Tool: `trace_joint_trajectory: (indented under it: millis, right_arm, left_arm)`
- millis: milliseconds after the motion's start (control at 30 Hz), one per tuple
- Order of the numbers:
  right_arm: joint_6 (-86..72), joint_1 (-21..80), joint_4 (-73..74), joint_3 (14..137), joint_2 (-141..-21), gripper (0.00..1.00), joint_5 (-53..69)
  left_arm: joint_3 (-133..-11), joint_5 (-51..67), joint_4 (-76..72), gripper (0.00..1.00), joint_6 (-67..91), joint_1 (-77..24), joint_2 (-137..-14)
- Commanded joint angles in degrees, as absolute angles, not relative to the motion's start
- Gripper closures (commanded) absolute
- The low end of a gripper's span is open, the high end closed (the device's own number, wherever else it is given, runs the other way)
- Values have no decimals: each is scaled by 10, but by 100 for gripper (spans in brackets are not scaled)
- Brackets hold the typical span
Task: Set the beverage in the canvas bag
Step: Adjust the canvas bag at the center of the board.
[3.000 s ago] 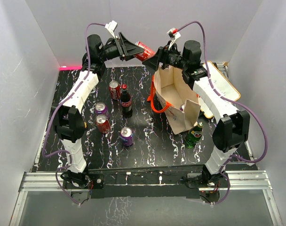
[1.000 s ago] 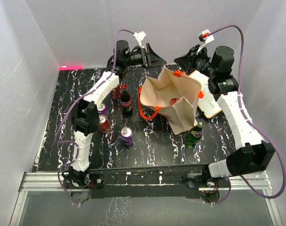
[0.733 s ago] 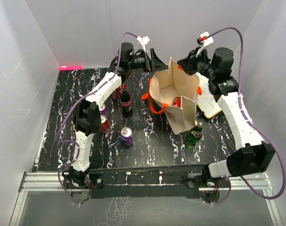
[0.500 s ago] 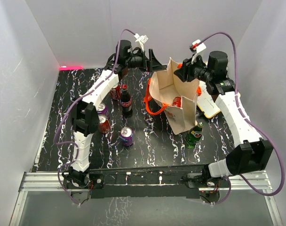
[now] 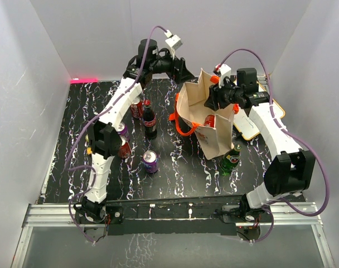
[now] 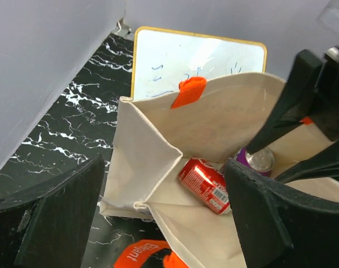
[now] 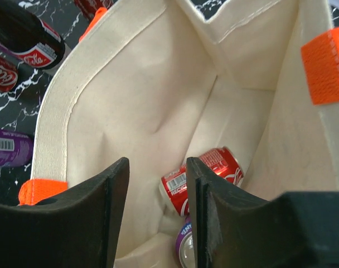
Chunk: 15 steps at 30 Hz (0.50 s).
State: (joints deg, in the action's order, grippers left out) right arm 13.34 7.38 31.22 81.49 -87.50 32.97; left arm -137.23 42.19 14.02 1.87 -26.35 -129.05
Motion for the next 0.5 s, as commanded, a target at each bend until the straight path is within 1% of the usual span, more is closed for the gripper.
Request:
trace_joint_trajectory:
  millis: [0,67,133,333,367,400,433,467]
  right_arm:
    - [166,72,350,805,-849,57,343]
    - [189,72,385,799,-844,65,350]
    - [214,72,422,796,-838,69,349]
    - [300,71,530,781,-812,79,338]
    - [312,70,539,777,-805,80,338]
    - [320,71,549,772,-797,82,337]
    - [331,71,558,766,-789,83,336]
    - [341,71,566,758,-783,84,335]
  left_arm:
    - [-1406,429,170,14,-56,-283,-1340]
    - [-1422,420,175,17,-73,-290,-1360]
    - [-1425,419,173,21,-82,-293,-1373]
    - [-1414,422,187,36,-82,-299,-1384]
    - [-1408,419,188,41,-81,-300,-1382]
    - [-1400,414,187,48,-77,-301,-1378]
    - [-1388,405,180,57,-70,-302,-1372]
    - [-1376,394,173,70,-61,-302,-1366]
